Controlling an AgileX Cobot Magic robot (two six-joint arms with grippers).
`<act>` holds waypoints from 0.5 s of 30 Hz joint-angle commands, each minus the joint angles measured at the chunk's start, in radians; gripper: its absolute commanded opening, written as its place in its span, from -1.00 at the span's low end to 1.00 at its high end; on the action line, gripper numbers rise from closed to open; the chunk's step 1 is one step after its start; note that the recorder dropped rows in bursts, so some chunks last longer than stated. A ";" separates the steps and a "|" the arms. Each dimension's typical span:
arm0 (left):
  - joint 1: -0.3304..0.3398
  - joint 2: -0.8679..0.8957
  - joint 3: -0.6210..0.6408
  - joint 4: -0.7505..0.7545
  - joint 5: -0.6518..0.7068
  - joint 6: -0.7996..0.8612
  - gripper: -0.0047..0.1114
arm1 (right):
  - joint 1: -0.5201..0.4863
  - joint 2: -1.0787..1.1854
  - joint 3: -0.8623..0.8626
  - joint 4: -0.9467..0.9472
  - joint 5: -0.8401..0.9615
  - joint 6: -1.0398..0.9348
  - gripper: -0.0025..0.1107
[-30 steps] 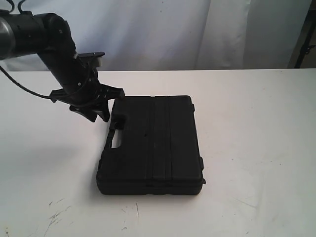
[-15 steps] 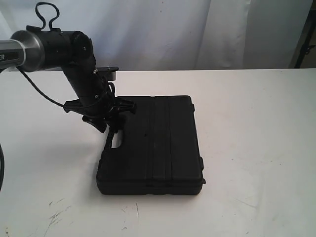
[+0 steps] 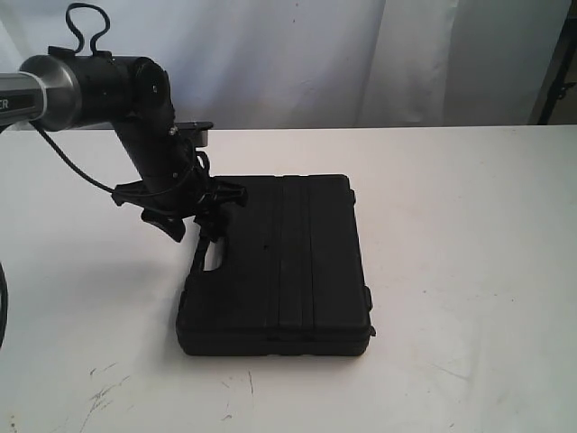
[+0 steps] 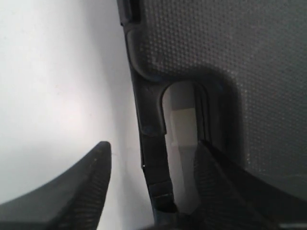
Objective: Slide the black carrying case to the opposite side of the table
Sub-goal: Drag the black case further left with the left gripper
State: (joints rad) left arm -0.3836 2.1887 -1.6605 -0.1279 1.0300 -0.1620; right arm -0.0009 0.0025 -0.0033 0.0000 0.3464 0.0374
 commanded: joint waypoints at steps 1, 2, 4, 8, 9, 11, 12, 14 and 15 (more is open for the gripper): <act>-0.005 0.001 -0.006 -0.010 -0.013 0.003 -0.04 | -0.007 -0.003 0.003 -0.012 -0.001 -0.001 -0.96; -0.005 0.001 -0.006 -0.010 -0.013 0.005 -0.04 | -0.007 -0.003 0.003 -0.012 -0.001 -0.001 -0.96; -0.005 0.008 -0.006 -0.010 -0.017 0.005 -0.04 | -0.007 -0.003 0.003 -0.012 -0.001 -0.001 -0.96; -0.005 0.034 -0.006 -0.010 -0.017 0.005 -0.04 | -0.007 -0.003 0.003 -0.012 -0.001 -0.001 -0.96; -0.005 0.040 -0.006 -0.010 -0.013 0.005 -0.04 | -0.007 -0.003 0.003 -0.012 -0.001 -0.001 -0.96; -0.005 0.052 -0.006 -0.010 -0.014 0.005 -0.04 | -0.007 -0.003 0.003 -0.012 -0.001 -0.001 -0.96; -0.005 0.059 -0.006 -0.010 -0.014 0.005 -0.05 | -0.007 -0.003 0.003 -0.012 -0.001 -0.001 -0.96; -0.005 0.066 -0.006 -0.010 -0.014 0.005 -0.09 | -0.007 -0.003 0.003 -0.012 -0.001 -0.001 -0.96; -0.005 0.070 -0.006 -0.010 -0.014 0.005 -0.13 | -0.007 -0.003 0.003 -0.012 -0.001 -0.001 -0.96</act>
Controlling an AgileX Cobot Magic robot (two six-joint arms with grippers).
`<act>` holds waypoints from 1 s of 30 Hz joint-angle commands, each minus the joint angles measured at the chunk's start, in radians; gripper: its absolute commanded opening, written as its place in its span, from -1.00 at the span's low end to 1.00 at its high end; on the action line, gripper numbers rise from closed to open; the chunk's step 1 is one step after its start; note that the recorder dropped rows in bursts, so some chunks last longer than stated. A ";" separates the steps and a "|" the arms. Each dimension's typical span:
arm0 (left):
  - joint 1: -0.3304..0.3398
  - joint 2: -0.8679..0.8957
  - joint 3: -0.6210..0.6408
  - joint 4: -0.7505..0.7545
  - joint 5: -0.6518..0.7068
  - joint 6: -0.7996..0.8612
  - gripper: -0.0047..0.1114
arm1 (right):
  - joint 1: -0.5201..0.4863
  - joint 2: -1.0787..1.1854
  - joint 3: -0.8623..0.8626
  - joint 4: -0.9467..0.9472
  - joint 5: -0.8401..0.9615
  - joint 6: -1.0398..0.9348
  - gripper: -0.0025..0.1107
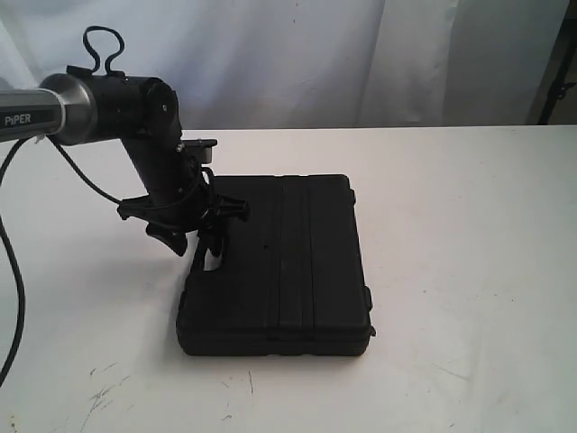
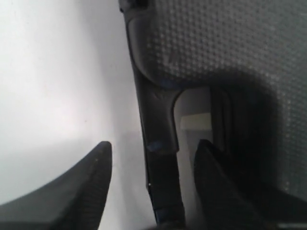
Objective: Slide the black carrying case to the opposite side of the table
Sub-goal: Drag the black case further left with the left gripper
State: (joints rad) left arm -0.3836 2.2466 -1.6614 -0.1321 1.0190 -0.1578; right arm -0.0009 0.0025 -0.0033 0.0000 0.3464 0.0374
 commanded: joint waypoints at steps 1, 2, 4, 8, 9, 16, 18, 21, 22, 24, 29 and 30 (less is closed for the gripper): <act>-0.005 0.013 -0.005 -0.006 -0.003 0.001 -0.20 | -0.007 -0.003 0.003 -0.012 -0.001 -0.001 -0.96; -0.005 0.013 -0.005 -0.003 -0.009 0.001 -0.27 | -0.007 -0.003 0.003 -0.012 -0.001 -0.001 -0.96; -0.005 0.013 -0.005 -0.002 -0.016 0.001 -0.41 | -0.007 -0.003 0.003 -0.012 -0.001 -0.001 -0.96; -0.005 0.013 -0.005 0.001 -0.016 0.001 -0.79 | -0.007 -0.003 0.003 -0.012 -0.001 -0.001 -0.96; -0.005 0.013 -0.005 0.001 -0.016 0.001 -0.90 | -0.007 -0.003 0.003 -0.012 -0.001 -0.001 -0.96; -0.005 0.013 -0.005 0.071 0.018 -0.022 -0.92 | -0.007 -0.003 0.003 -0.012 -0.001 -0.001 -0.96; -0.005 0.013 -0.005 0.118 0.030 -0.053 -0.92 | -0.007 -0.003 0.003 -0.012 -0.001 -0.001 -0.96; 0.003 0.013 -0.005 0.154 0.042 -0.066 -0.92 | -0.007 -0.003 0.003 -0.012 -0.001 -0.001 -0.96; 0.008 0.013 -0.005 0.154 0.044 -0.069 -0.92 | -0.007 -0.003 0.003 -0.012 -0.001 -0.001 -0.96; 0.023 0.013 -0.005 0.165 0.051 -0.069 -0.92 | -0.007 -0.003 0.003 -0.012 -0.001 -0.001 -0.96; 0.079 0.011 -0.005 0.195 0.068 -0.069 -0.92 | -0.007 -0.003 0.003 -0.012 -0.001 -0.001 -0.96; 0.094 0.009 -0.005 0.195 0.068 -0.069 -0.92 | -0.007 -0.003 0.003 -0.012 -0.001 -0.001 -0.96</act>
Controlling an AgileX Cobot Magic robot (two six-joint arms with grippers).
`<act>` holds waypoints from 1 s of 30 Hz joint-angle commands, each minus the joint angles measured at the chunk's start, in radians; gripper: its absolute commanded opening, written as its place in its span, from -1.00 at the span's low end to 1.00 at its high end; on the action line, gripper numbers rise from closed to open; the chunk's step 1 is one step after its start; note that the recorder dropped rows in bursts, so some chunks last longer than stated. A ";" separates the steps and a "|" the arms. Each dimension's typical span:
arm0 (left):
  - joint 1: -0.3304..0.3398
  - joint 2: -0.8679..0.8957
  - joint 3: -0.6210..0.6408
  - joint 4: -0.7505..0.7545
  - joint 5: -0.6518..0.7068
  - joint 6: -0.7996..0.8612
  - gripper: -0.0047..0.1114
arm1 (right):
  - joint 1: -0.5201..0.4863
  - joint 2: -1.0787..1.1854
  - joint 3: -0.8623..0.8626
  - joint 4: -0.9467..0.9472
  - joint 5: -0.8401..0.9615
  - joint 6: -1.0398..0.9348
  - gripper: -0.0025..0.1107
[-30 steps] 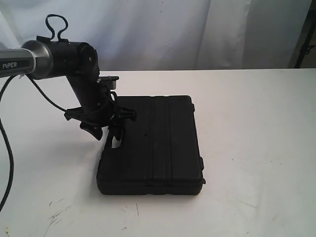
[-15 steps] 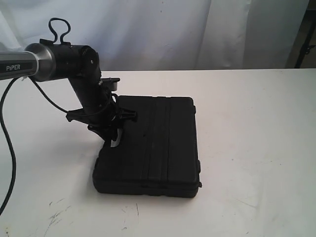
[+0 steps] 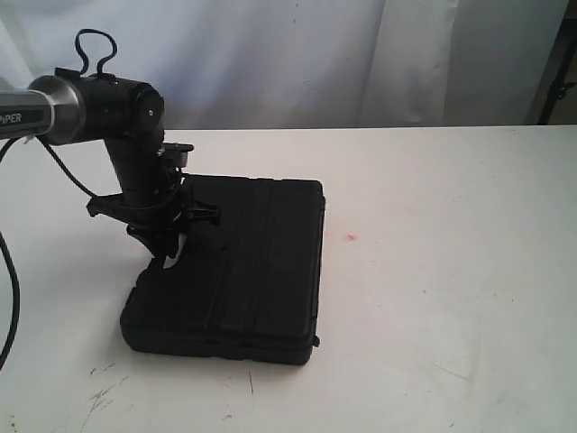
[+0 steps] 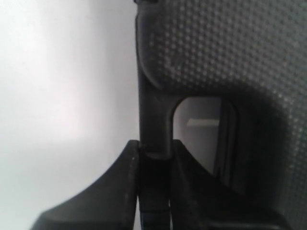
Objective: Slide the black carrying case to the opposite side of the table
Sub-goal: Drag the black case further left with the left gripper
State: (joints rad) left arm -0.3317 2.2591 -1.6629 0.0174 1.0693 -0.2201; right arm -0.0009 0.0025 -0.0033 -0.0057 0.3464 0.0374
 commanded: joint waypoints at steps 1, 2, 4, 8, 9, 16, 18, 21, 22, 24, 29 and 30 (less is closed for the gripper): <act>0.053 -0.003 -0.003 0.045 0.018 -0.007 -0.92 | -0.007 -0.003 0.003 -0.006 -0.001 -0.001 -0.96; 0.065 -0.003 -0.003 0.045 0.022 -0.007 -0.92 | -0.007 -0.003 0.003 -0.006 -0.001 -0.001 -0.96; 0.091 -0.003 -0.003 0.045 0.027 -0.007 -0.92 | -0.007 -0.003 0.003 -0.006 -0.001 -0.001 -0.96; 0.129 -0.003 -0.003 0.045 0.032 0.011 -0.92 | -0.007 -0.003 0.003 -0.006 -0.001 -0.001 -0.96; 0.134 -0.003 -0.003 0.045 0.034 0.011 -0.92 | -0.007 -0.003 0.003 -0.006 -0.001 -0.001 -0.96; 0.182 -0.003 0.004 0.103 0.056 0.019 -0.92 | -0.007 -0.003 0.003 -0.006 -0.001 -0.001 -0.96; 0.198 -0.012 0.024 0.124 0.047 0.019 -0.92 | -0.007 -0.003 0.003 -0.006 -0.001 -0.001 -0.96; 0.229 -0.032 0.048 0.139 0.027 0.019 -0.92 | -0.007 -0.003 0.003 -0.006 -0.001 -0.001 -0.96; 0.242 -0.038 0.056 0.140 0.024 0.019 -0.92 | -0.007 -0.003 0.003 -0.006 -0.001 -0.001 -0.96; 0.264 -0.046 0.058 0.133 0.023 0.037 -0.92 | -0.007 -0.003 0.003 -0.006 -0.001 -0.001 -0.96; 0.282 -0.054 0.058 0.097 0.007 0.097 -0.92 | -0.007 -0.003 0.003 -0.006 -0.001 -0.001 -0.96; 0.282 -0.054 0.058 0.097 0.002 0.102 -0.92 | -0.007 -0.003 0.003 -0.006 -0.001 -0.001 -0.96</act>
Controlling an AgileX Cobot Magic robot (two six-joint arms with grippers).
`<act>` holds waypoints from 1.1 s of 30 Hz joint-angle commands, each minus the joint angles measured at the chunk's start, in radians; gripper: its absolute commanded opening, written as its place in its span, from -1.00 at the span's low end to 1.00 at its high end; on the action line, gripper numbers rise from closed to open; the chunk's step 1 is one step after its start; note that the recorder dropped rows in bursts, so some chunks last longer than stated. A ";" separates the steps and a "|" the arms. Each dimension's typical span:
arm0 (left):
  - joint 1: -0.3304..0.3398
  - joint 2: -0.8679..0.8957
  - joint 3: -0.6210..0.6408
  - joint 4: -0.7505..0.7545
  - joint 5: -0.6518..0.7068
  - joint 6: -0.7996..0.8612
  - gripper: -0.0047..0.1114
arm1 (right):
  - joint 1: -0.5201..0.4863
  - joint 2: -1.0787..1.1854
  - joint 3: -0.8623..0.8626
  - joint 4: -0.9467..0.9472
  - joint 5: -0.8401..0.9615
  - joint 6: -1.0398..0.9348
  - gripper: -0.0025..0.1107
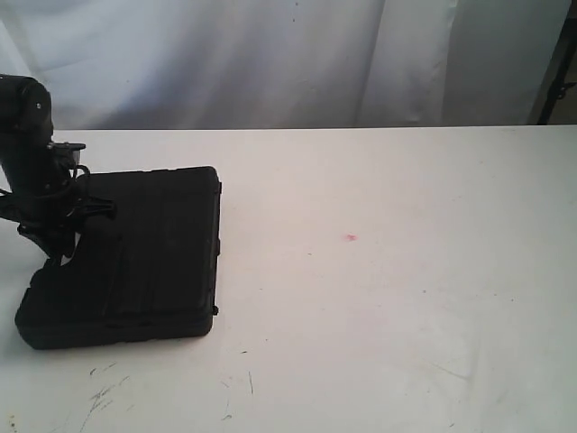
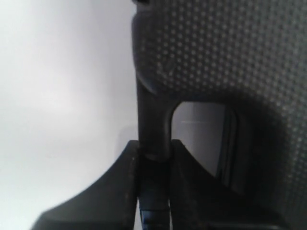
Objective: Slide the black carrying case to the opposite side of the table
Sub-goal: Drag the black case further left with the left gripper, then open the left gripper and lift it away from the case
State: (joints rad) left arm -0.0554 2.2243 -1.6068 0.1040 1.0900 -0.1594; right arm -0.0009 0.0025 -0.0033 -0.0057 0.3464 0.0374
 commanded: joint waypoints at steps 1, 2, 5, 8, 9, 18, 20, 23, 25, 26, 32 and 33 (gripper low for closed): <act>0.005 -0.019 0.002 0.011 -0.024 0.052 -0.92 | -0.007 -0.003 0.003 -0.006 -0.001 -0.001 -0.96; 0.005 -0.019 0.002 0.011 -0.029 0.059 -0.92 | -0.007 -0.003 0.003 -0.006 -0.001 -0.001 -0.96; 0.005 -0.019 0.002 0.056 -0.040 0.064 -0.92 | -0.007 -0.003 0.003 -0.006 -0.001 -0.001 -0.96; 0.005 -0.019 0.002 0.095 -0.047 0.064 -0.92 | -0.007 -0.003 0.003 -0.006 -0.001 -0.001 -0.96; 0.005 -0.019 0.002 0.114 -0.047 0.062 -0.92 | -0.007 -0.003 0.003 -0.006 -0.001 -0.001 -0.96; 0.004 -0.019 0.002 0.136 -0.063 0.060 -0.92 | -0.007 -0.003 0.003 -0.006 -0.001 -0.001 -0.96; 0.004 -0.019 0.002 0.134 -0.063 0.062 -0.92 | -0.007 -0.003 0.003 -0.006 -0.001 -0.001 -0.96; 0.004 -0.019 0.002 0.120 -0.063 0.062 -0.92 | -0.007 -0.003 0.003 -0.006 -0.001 -0.001 -0.96; 0.004 -0.019 0.002 0.112 -0.058 0.062 -0.92 | -0.007 -0.003 0.003 -0.006 -0.001 -0.001 -0.96; 0.004 -0.019 0.002 0.114 -0.051 0.060 -0.90 | -0.007 -0.003 0.003 -0.006 -0.001 -0.001 -0.96; 0.004 -0.021 0.002 0.114 -0.044 0.056 -0.50 | -0.007 -0.003 0.003 -0.006 -0.001 -0.001 -0.96; 0.004 -0.021 0.002 0.112 -0.044 0.056 -0.39 | -0.007 -0.003 0.003 -0.006 -0.001 -0.001 -0.96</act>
State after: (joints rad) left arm -0.0490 2.2226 -1.6029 0.2074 1.0399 -0.1073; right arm -0.0009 0.0025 -0.0033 -0.0057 0.3464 0.0374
